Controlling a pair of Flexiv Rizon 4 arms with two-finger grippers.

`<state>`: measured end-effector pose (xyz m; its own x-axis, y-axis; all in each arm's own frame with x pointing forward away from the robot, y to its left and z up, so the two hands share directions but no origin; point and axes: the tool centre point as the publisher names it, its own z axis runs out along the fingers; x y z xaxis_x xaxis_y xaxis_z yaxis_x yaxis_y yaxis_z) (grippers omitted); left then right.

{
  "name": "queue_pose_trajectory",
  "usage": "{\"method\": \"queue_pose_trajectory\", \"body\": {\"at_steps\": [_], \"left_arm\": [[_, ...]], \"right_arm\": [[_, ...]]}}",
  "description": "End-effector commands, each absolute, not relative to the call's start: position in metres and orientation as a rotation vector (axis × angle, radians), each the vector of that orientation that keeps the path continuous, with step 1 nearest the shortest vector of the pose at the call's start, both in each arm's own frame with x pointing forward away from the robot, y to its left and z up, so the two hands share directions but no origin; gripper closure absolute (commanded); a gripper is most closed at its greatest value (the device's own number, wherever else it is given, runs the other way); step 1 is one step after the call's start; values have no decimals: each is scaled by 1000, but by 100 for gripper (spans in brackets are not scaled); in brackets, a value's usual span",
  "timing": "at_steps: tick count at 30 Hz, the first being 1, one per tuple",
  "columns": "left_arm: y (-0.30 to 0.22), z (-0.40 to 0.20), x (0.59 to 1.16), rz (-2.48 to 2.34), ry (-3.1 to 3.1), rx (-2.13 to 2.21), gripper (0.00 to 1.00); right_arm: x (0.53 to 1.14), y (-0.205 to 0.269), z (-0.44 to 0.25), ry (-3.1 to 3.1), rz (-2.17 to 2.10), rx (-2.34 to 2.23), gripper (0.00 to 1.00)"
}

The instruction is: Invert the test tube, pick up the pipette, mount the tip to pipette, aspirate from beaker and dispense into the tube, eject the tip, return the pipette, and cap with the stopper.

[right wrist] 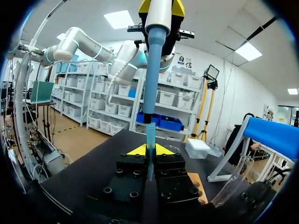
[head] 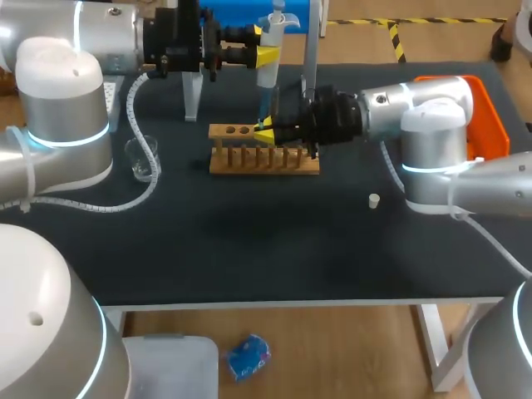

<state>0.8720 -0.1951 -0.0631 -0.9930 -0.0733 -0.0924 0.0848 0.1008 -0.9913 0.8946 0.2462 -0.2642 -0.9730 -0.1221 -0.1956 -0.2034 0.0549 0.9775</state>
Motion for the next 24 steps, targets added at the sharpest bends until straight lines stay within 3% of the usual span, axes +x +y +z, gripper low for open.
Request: {"method": "queue_pose_trajectory", "body": {"at_steps": [1, 24], "left_arm": [[-195, -64, 871, -2030, 2240, 10, 100], [-195, -64, 871, -2030, 2240, 10, 100]], "right_arm": [[895, 245, -264, 2231, 2103, -342, 100], [894, 245, -262, 2194, 2188, -271, 100]]}}
